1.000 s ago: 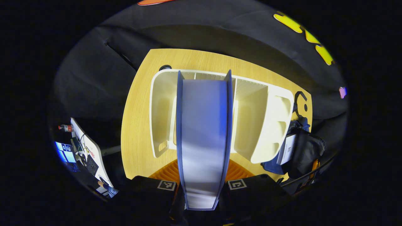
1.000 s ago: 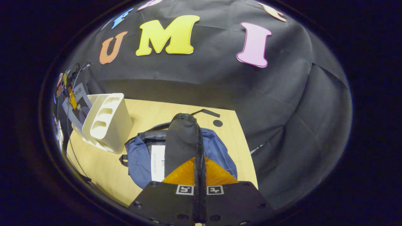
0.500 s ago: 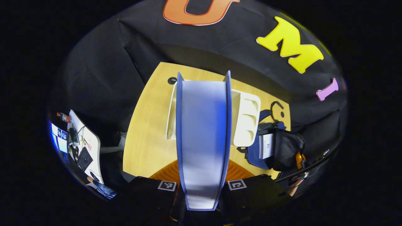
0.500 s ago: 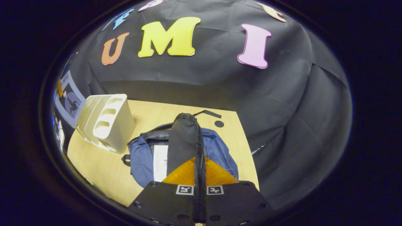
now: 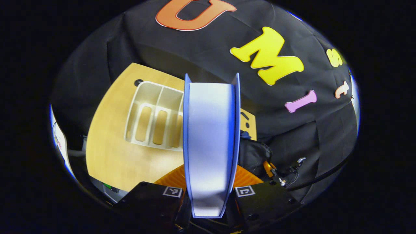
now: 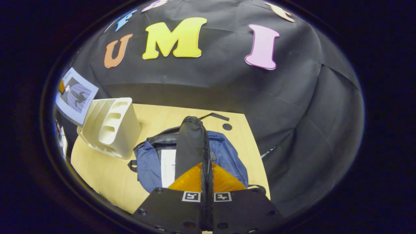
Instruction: Open the schoolbag, grab two books from the bookshelf and put them into the schoolbag.
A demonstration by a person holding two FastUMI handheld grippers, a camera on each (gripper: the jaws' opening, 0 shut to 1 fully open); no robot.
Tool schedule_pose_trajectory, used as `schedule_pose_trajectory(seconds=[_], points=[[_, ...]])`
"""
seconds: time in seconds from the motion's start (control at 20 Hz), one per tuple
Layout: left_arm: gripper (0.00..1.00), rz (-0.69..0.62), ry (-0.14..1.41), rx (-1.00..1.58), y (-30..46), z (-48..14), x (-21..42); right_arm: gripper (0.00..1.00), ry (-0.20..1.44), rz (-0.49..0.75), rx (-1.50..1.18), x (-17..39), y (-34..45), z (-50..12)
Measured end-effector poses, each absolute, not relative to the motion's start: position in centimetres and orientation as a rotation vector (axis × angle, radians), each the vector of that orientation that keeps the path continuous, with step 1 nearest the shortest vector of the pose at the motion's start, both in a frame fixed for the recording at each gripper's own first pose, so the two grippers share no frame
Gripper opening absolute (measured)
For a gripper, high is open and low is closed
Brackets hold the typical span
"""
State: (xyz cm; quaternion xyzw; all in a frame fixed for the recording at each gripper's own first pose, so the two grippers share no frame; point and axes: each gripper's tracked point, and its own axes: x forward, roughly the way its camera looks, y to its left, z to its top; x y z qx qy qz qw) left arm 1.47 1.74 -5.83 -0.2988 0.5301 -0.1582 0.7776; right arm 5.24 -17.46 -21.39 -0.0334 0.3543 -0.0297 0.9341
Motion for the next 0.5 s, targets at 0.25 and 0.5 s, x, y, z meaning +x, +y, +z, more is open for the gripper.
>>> schedule_pose_trajectory(seconds=[0.25,0.5], points=[[0.44,-0.476,1.087,-0.691,-5.2,-7.3,0.8,0.00,0.734,-0.053,-0.091,5.2,-17.5,-21.4],[0.45,-0.543,1.134,-0.659,-11.5,-10.9,-1.4,0.00,0.741,-0.041,-0.106,5.4,-17.9,-21.3]])
